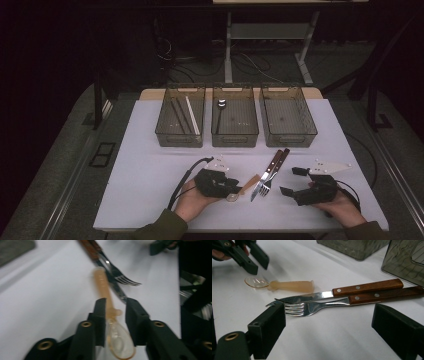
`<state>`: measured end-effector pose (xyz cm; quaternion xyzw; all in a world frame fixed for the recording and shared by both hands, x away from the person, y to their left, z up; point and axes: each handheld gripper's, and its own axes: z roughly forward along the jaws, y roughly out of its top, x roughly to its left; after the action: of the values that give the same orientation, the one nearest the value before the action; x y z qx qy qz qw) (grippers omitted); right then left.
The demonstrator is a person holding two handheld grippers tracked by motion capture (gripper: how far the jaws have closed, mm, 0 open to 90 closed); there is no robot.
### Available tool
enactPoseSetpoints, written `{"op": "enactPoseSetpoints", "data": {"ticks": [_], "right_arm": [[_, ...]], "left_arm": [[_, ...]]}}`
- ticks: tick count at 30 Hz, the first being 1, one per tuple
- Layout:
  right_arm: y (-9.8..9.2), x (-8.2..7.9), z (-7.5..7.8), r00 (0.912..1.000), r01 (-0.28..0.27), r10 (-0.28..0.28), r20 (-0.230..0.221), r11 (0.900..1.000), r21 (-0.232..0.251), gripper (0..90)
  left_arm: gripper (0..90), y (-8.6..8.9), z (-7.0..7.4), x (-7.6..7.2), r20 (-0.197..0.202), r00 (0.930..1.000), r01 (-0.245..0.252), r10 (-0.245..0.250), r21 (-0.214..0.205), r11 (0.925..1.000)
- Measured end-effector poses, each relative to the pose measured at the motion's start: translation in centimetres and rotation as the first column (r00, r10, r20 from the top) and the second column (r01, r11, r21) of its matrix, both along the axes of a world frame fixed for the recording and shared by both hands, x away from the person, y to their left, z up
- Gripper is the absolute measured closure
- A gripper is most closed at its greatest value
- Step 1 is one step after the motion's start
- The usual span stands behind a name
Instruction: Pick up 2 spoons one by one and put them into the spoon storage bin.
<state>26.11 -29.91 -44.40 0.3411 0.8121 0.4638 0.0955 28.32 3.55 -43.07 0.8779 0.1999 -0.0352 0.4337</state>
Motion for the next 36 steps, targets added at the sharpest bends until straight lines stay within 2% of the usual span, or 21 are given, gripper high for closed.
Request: {"op": "enactPoseSetpoints", "data": {"ticks": [4, 10, 17, 29, 35, 36], "right_arm": [[0.0, 0.0, 0.0, 1.0000, -0.002, 0.002, 0.001, 1.0000, -0.001, 11.8], [0.0, 0.0, 0.0, 1.0000, -0.004, 0.004, 0.001, 1.0000, -0.002, 11.8], [0.0, 0.0, 0.0, 1.0000, -0.002, 0.002, 0.001, 1.0000, -0.002, 11.8], [-0.1, 0.0, 0.0, 1.0000, -0.001, 0.001, 0.001, 1.0000, -0.003, 11.8], [-0.1, 0.0, 0.0, 1.0000, -0.003, 0.003, 0.003, 1.0000, -0.003, 11.8], [0.0, 0.0, 0.0, 1.0000, -0.003, 0.003, 0.003, 1.0000, -0.002, 11.8]], "left_arm": [[85.7, -0.9, -0.4, -0.5, -0.005, 0.9991, 0.043, -0.043, 0.035, 0.9984], [88.5, -1.8, -1.3, -0.6, -0.031, 0.9965, 0.080, -0.077, 0.078, 0.9938], [88.8, -2.3, -1.6, -0.8, 0.005, 0.9966, 0.081, -0.082, 0.145, 0.9862], [88.8, -1.6, -1.2, -0.2, 0.076, 0.9957, 0.035, -0.052, 0.209, 0.9773], [88.7, -1.2, -1.1, 0.1, 0.068, 0.9969, 0.027, -0.041, 0.203, 0.9789], [88.6, -1.1, -1.0, 0.2, 0.058, 0.9974, 0.031, -0.042, 0.184, 0.9824]]}}
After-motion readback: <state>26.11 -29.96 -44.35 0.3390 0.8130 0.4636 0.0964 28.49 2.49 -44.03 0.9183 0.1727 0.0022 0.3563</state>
